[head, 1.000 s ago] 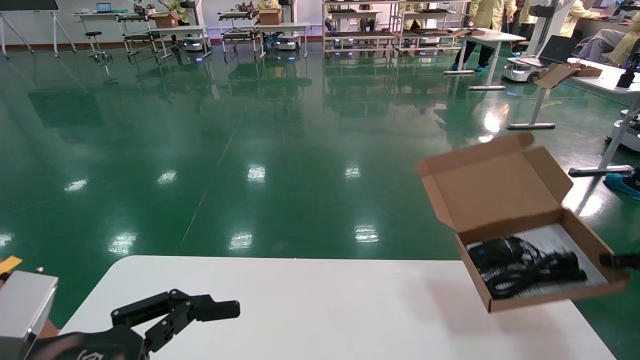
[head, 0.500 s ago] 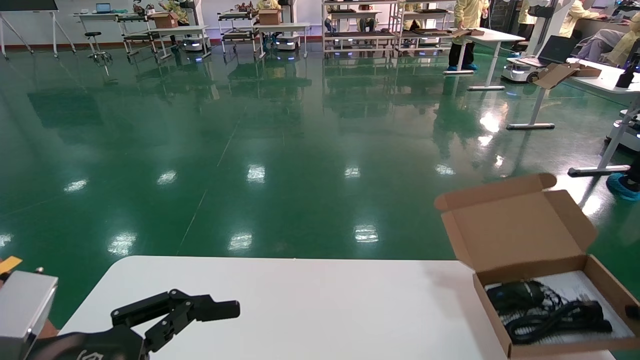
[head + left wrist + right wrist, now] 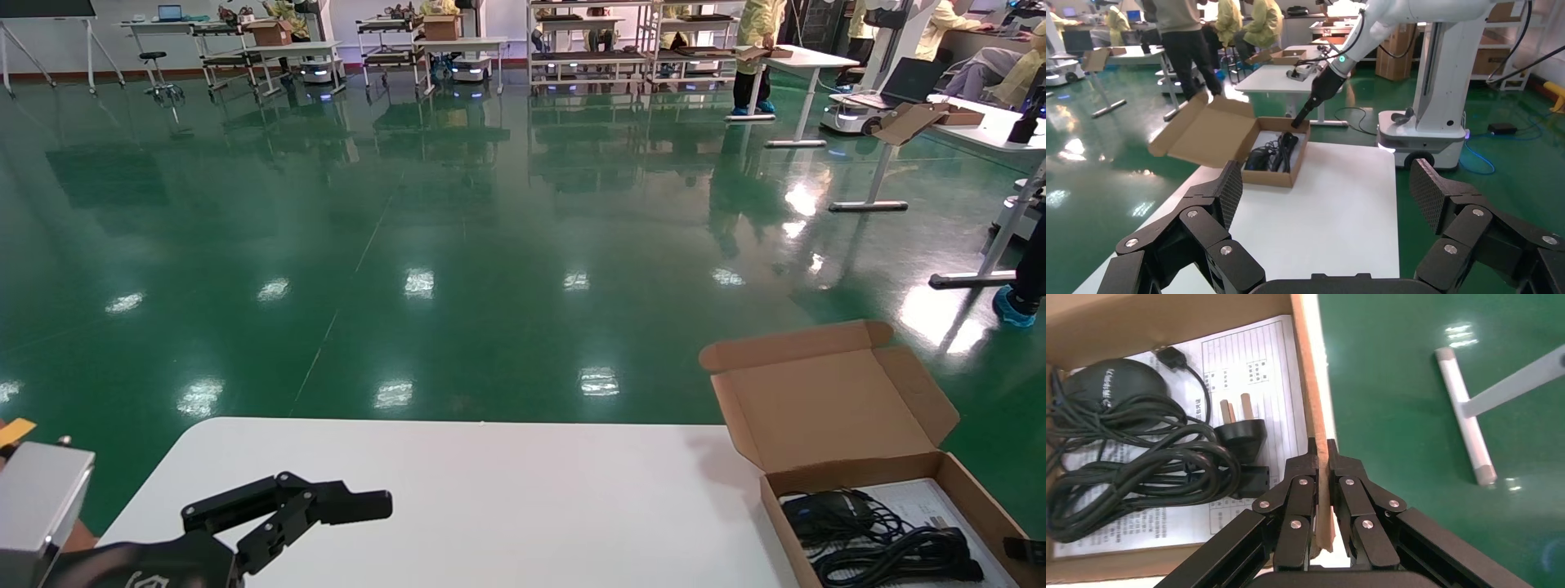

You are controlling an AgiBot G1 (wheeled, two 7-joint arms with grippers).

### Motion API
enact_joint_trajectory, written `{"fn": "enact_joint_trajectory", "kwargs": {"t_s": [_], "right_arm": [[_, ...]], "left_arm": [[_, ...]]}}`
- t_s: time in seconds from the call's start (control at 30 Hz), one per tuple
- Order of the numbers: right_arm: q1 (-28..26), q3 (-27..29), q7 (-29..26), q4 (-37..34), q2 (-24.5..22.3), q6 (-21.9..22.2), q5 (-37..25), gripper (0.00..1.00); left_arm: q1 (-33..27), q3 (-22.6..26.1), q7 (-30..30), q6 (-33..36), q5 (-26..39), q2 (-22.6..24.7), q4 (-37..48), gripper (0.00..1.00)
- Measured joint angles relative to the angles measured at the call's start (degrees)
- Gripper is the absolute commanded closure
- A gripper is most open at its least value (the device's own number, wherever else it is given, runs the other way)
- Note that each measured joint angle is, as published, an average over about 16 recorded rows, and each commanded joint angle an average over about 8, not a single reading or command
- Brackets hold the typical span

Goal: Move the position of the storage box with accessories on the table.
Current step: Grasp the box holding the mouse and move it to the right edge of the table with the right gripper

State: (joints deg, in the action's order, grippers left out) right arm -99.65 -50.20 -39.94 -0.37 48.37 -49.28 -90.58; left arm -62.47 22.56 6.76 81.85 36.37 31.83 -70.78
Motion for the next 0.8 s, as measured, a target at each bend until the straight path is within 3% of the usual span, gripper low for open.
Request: {"fn": "enact_joint_trajectory", "kwargs": {"t_s": [0.8], "right_arm": [[4.61,0.10,3.22,0.97,2.70,8.22,0.08,1.00]], "left_arm": [[0.00,0.00,0.00,0.00,0.00,0.00,0.00,0.00]]}}
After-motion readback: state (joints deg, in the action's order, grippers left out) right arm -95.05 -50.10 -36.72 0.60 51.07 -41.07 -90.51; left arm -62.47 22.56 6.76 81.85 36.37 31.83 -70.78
